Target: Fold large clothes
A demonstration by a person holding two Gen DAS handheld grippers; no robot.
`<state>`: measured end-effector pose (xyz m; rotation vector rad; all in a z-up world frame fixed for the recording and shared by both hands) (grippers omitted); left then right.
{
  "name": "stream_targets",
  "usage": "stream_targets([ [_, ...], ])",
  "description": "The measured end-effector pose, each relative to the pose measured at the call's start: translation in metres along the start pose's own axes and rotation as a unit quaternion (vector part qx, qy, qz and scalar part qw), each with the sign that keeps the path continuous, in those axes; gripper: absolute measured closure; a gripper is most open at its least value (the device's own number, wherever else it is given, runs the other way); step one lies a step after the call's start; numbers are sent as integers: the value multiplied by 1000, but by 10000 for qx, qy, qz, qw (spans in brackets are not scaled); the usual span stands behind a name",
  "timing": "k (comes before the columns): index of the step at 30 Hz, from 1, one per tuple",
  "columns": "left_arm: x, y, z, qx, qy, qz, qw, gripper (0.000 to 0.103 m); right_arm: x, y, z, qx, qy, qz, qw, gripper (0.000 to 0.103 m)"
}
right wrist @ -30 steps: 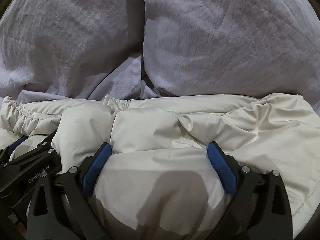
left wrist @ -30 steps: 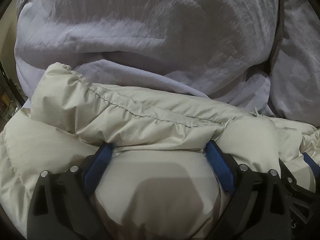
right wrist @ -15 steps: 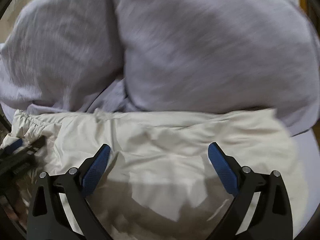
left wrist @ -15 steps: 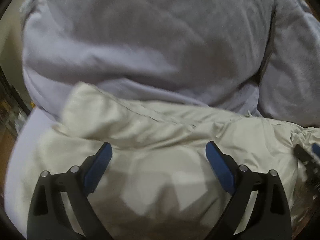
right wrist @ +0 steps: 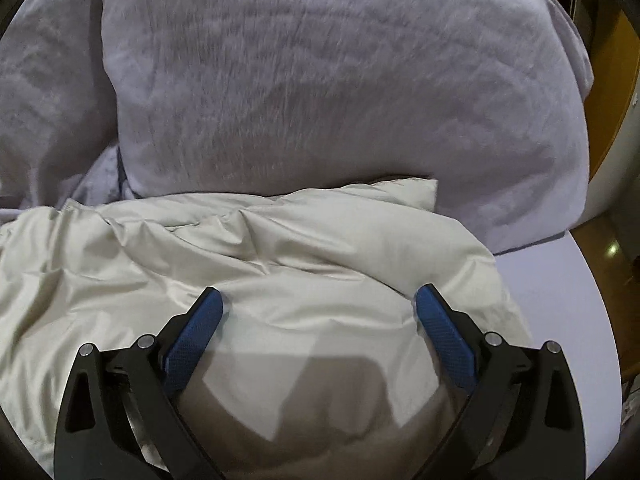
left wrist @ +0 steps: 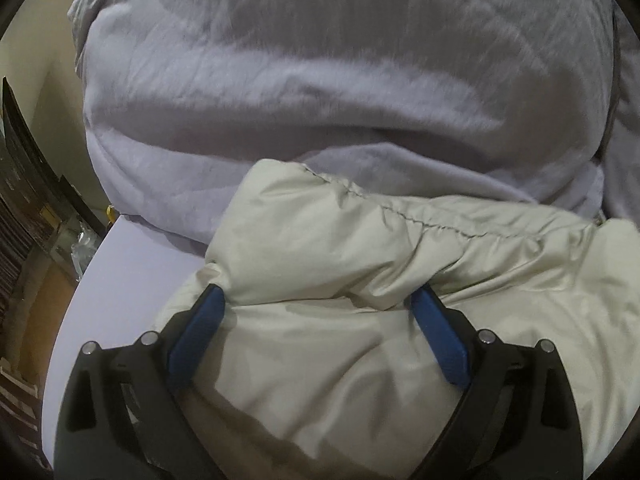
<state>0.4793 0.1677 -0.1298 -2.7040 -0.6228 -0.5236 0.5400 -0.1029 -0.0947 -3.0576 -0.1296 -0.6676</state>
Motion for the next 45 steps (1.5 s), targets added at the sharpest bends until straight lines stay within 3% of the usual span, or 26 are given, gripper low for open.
stream_targets([
  [6, 2, -15, 16, -20, 18, -69, 10000, 6, 4, -1, 21, 11, 0, -24, 10000, 2],
  [18, 0, -10, 3, 44, 106, -131, 9998, 4, 12, -4, 63, 52, -25, -68, 10000, 1],
  [25, 1, -12, 4, 2, 64, -157, 9999, 4, 19, -10, 62, 75, -36, -68, 9999, 1],
  [31, 8, -23, 2, -142, -326, -157, 9992, 7, 29, -4, 67, 150, -365, 10, 9992, 1],
  [39, -19, -89, -65, -664, -330, -343, 9967, 8, 9, 68, 2, 253, -220, 799, 9962, 1],
  [45, -60, -140, -74, -1009, -673, -754, 9897, 8, -36, 125, -1, 655, -760, 1451, 9843, 1],
])
Point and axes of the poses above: each gripper's, at about its wrist camera, not at the fingertips, and z roughly the way its jaws point, y to its right, x to its top, the point moved 1 cm from there along z, roughly the way its jaws point, and after that the axes turned 14 degrees about -y, right-handed, at the moved point
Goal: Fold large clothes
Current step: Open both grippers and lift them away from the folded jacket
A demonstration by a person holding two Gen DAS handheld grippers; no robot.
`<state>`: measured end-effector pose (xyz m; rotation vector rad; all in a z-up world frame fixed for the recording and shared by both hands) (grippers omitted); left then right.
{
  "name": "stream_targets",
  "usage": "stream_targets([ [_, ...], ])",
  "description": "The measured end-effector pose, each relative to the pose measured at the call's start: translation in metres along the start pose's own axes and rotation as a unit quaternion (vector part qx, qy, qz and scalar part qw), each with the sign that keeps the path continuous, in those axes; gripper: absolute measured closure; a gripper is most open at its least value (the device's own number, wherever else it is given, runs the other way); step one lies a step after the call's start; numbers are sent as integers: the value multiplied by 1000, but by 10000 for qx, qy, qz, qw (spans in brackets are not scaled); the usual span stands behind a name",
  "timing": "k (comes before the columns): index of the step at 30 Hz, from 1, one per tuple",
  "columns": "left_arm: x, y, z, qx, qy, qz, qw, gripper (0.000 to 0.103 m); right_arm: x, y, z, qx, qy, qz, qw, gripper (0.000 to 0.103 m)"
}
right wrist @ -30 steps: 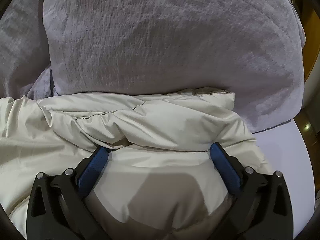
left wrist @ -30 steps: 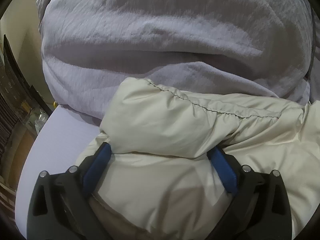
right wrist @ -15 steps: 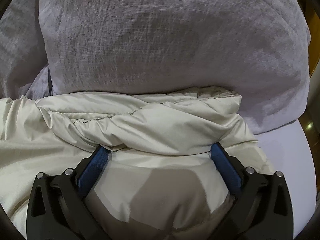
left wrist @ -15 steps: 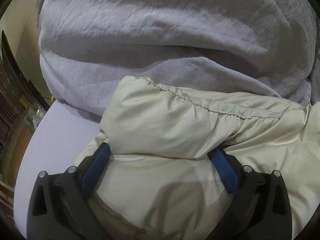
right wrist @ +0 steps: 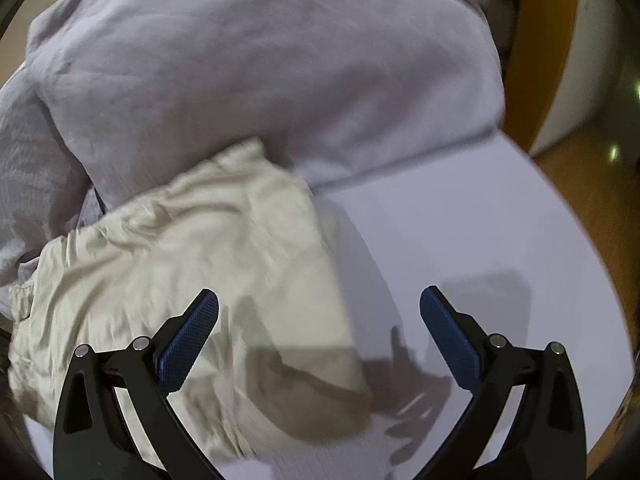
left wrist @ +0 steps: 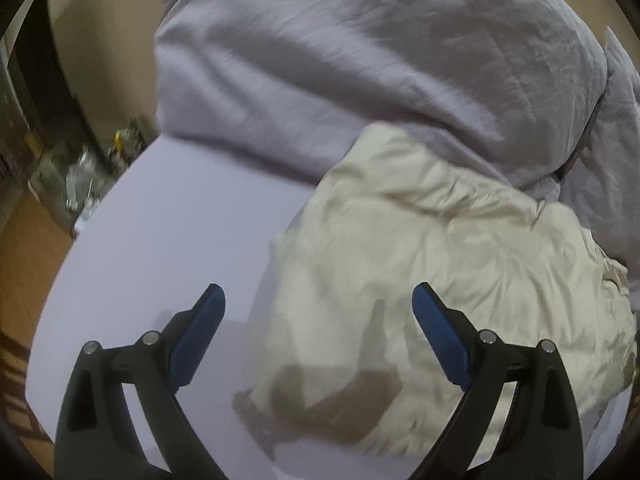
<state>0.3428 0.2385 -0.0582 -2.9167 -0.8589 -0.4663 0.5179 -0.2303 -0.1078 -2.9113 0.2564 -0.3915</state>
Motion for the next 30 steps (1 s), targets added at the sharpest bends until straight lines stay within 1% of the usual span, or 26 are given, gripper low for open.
stream_targets([
  [2, -11, -7, 2, -100, -118, -88, 9998, 8, -9, 15, 11, 267, -308, 184, 9990, 1],
  [3, -18, -9, 4, -158, -201, -138, 9996, 8, -17, 23, 17, 335, -436, 253, 9982, 1],
  [4, -23, -12, 7, -209, -271, -172, 9993, 8, -24, 31, 16, 377, -512, 292, 9975, 1],
  [7, -40, -13, 22, -319, -510, -258, 9979, 8, -28, 35, 29, 564, -671, 424, 9953, 1],
  [9, -45, -13, 33, -413, -656, -361, 9963, 8, -30, 39, 40, 716, -785, 521, 9930, 1],
  [10, -45, -13, 37, -485, -716, -424, 9953, 8, -28, 35, 42, 763, -817, 543, 9923, 2],
  [12, -44, -13, 46, -649, -803, -591, 9929, 9, -31, 36, 50, 919, -880, 636, 9898, 11],
  [13, -42, -13, 50, -726, -817, -677, 9917, 9, -33, 38, 54, 1069, -901, 706, 9877, 23],
  [14, -40, -13, 52, -780, -807, -742, 9909, 10, -43, 41, 49, 1217, -894, 756, 9856, 37],
  [15, -39, -13, 53, -850, -782, -817, 9899, 16, -43, 40, 51, 1372, -883, 788, 9835, 39],
  [16, -37, -14, 54, -960, -741, -893, 9886, 25, -44, 40, 50, 1330, -856, 789, 9843, 43],
  [17, -35, -14, 54, -1076, -688, -956, 9872, 30, -44, 38, 49, 1277, -802, 743, 9858, 49],
  [19, -33, -17, 51, -1137, -567, -1082, 9860, 45, -46, 34, 46, 1240, -724, 678, 9873, 57],
  [20, -32, -19, 49, -1187, -515, -1162, 9848, 50, -47, 34, 43, 1243, -689, 676, 9875, 61],
  [22, -33, -23, 45, -1286, -463, -1245, 9828, 64, -51, 34, 40, 1308, -612, 673, 9872, 66],
  [25, -36, -28, 33, -1332, -313, -1111, 9843, 73, -61, 32, 32, 1290, -477, 581, 9888, 70],
  [27, -37, -30, 26, -1312, -213, -972, 9864, 75, -72, 31, 28, 1285, -445, 526, 9893, 70],
  [30, -48, -42, 14, -1291, -144, -912, 9873, 75, -92, 26, 25, 1362, -473, 447, 9885, 70],
])
Point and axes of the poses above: each gripper's, at about its wrist camera, not at the fingertips, and z roughly the way its jaws point, y to its right, x to its top, the point moved 1 cm from there along z, roughly the way its jaws point, and after that the axes turned 14 degrees about -y, right-handed, at the moved point
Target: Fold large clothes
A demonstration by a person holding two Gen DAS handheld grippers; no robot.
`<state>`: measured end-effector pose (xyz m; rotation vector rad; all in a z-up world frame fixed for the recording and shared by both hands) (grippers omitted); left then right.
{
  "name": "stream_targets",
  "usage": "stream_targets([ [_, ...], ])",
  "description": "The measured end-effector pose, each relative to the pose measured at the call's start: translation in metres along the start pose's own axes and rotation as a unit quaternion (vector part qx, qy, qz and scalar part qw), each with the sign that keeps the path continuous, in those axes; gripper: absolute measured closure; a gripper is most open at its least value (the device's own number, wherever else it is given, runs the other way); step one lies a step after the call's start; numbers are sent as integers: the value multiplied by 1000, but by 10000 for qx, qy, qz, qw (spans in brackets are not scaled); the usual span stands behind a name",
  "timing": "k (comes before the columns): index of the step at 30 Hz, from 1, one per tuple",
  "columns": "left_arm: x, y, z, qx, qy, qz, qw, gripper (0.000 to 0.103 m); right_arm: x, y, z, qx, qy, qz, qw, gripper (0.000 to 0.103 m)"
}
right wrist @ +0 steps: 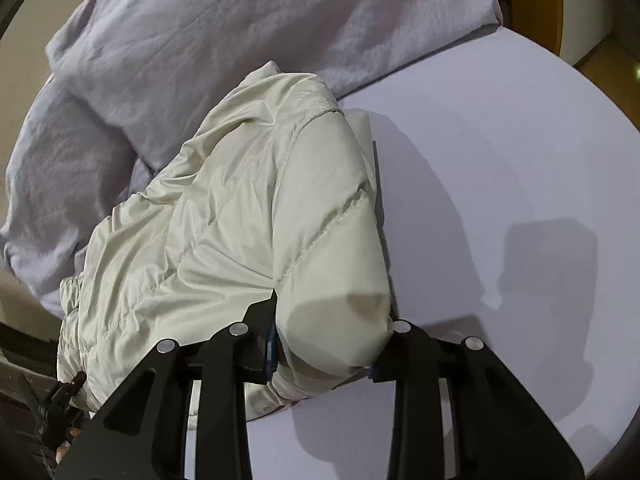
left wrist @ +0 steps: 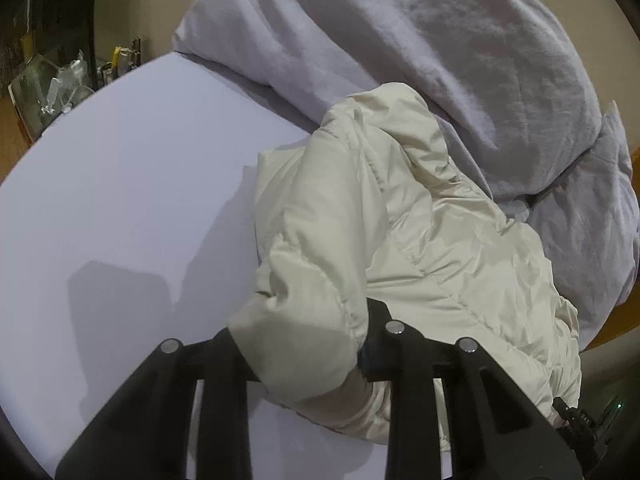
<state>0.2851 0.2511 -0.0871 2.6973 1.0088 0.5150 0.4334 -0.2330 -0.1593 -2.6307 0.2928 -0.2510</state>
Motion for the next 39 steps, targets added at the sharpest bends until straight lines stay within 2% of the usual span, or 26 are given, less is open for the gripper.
stream_targets([
  [3, -10, -23, -15, 14, 4, -17, 10000, 75, -10, -8, -7, 81, -51, -99, 9999, 70],
  [11, -54, -91, -59, 1, 12, -85, 10000, 75, -77, -16, -1, 283, -170, -451, 9984, 70],
  [15, -67, -104, -66, 57, 5, -105, 9999, 72, -117, -11, -24, 198, -147, -680, 9974, 70],
  [17, -68, -106, -65, 114, -9, -178, 9998, 67, -118, -12, -25, 94, -138, -795, 9967, 63],
  [18, -68, -106, -64, 183, -4, -225, 9996, 61, -118, -12, -27, 21, -136, -805, 9967, 60],
  [20, -69, -105, -63, 314, 27, -312, 9990, 55, -119, -13, -35, -158, -102, -809, 9965, 45],
  [22, -68, -106, -60, 480, 24, -342, 9983, 34, -118, -15, -46, -484, 133, -888, 9948, 34],
  [23, -67, -106, -58, 582, 28, -353, 9977, 31, -119, -16, -53, -607, 277, -954, 9932, 31],
  [27, -64, -108, -50, 610, -11, -452, 9971, 21, -112, -24, -68, -874, 470, -1173, 9881, 31],
  [31, -59, -106, -45, 534, 14, -541, 9971, 20, -111, -50, -72, -738, 540, -1463, 9850, 31],
  [35, -54, -106, -43, 353, 50, -720, 9968, 20, -121, -89, -64, -576, 398, -1960, 9781, 29],
  [39, -55, -107, -42, 116, 108, -946, 9954, 30, -139, -125, -39, -650, 73, -2442, 9675, 29],
])
Point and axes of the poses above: each gripper's, at about its wrist camera, not at the fingertips, and z roughly the way its jaws point, y to its right, x to its top, the point moved 1 cm from there along z, roughly the way its jaws point, and after that the axes turned 14 degrees about -y, right-handed, at the moved point
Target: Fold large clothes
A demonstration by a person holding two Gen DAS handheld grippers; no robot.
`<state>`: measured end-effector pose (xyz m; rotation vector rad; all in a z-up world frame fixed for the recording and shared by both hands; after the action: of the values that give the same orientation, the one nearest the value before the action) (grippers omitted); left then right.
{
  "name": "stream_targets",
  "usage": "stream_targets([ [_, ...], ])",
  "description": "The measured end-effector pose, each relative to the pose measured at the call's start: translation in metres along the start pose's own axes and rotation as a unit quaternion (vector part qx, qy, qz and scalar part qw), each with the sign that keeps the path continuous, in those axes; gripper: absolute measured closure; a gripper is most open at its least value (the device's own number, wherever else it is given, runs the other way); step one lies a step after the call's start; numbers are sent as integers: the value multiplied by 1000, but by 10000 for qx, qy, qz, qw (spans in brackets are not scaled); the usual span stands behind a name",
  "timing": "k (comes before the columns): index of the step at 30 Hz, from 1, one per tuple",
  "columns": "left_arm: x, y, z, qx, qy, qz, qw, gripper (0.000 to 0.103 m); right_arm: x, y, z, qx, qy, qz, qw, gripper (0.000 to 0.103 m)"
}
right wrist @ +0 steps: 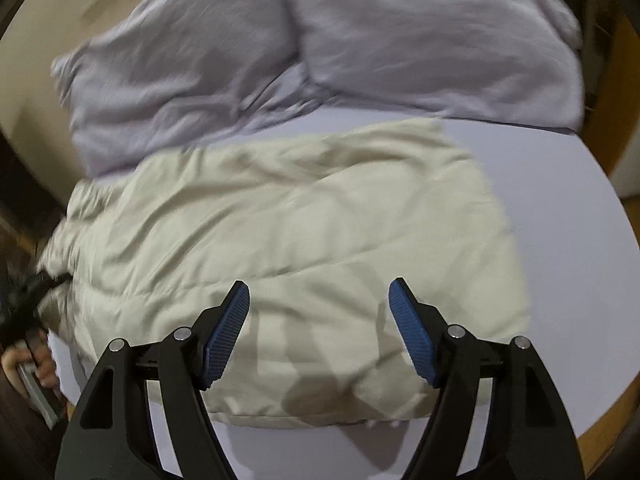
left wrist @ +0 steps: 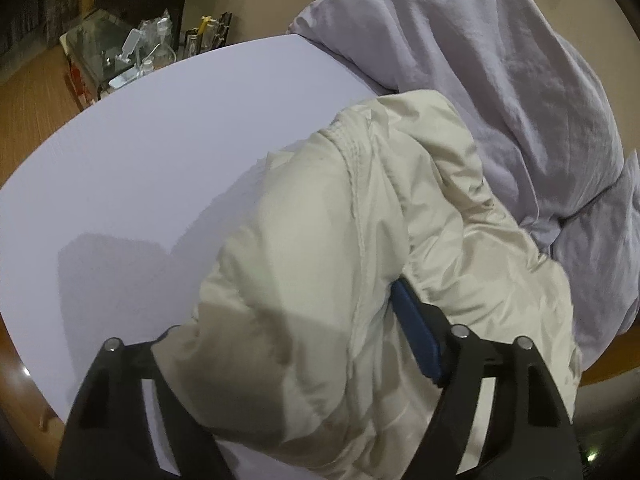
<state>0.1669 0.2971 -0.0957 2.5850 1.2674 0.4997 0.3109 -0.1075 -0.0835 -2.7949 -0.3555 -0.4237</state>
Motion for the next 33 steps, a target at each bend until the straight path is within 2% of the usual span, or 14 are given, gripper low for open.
stream_targets([
  [3, 0, -1, -2, -93, 46, -124, 9999, 39, -3, -24, 18, -28, -219, -287, 9993, 29],
  [6, 0, -1, -4, -162, 61, -168, 9997, 48, -5, -35, 35, -250, -374, -442, 9980, 25],
  [10, 1, 3, -10, -275, 107, -83, 9995, 65, -11, -36, 48, -411, -359, -531, 9971, 23],
  [13, 2, 10, -18, -429, 147, 23, 9990, 73, -15, -36, 57, -470, -322, -578, 9967, 23],
  [22, -1, 55, -63, -1101, 490, 534, 9913, 79, -21, -41, 70, -647, -278, -711, 9950, 23],
  [27, -16, 100, -89, -1393, 638, 1120, 9818, 80, -23, -42, 71, -653, -294, -681, 9951, 23],
  [33, -42, 159, -106, -1599, 628, 1844, 9677, 80, -20, -40, 69, -516, -311, -692, 9958, 23],
])
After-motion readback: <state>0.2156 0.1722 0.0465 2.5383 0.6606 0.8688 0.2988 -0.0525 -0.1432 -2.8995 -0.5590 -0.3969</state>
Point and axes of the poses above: each gripper's, at about its wrist camera, not at the fingertips, and z roughly the way its jaws point, y to its right, x to its top, the point moved 1 cm from there along z, roughly the way its jaws point, and after that the axes turned 14 degrees about -y, right-handed, at the moved point
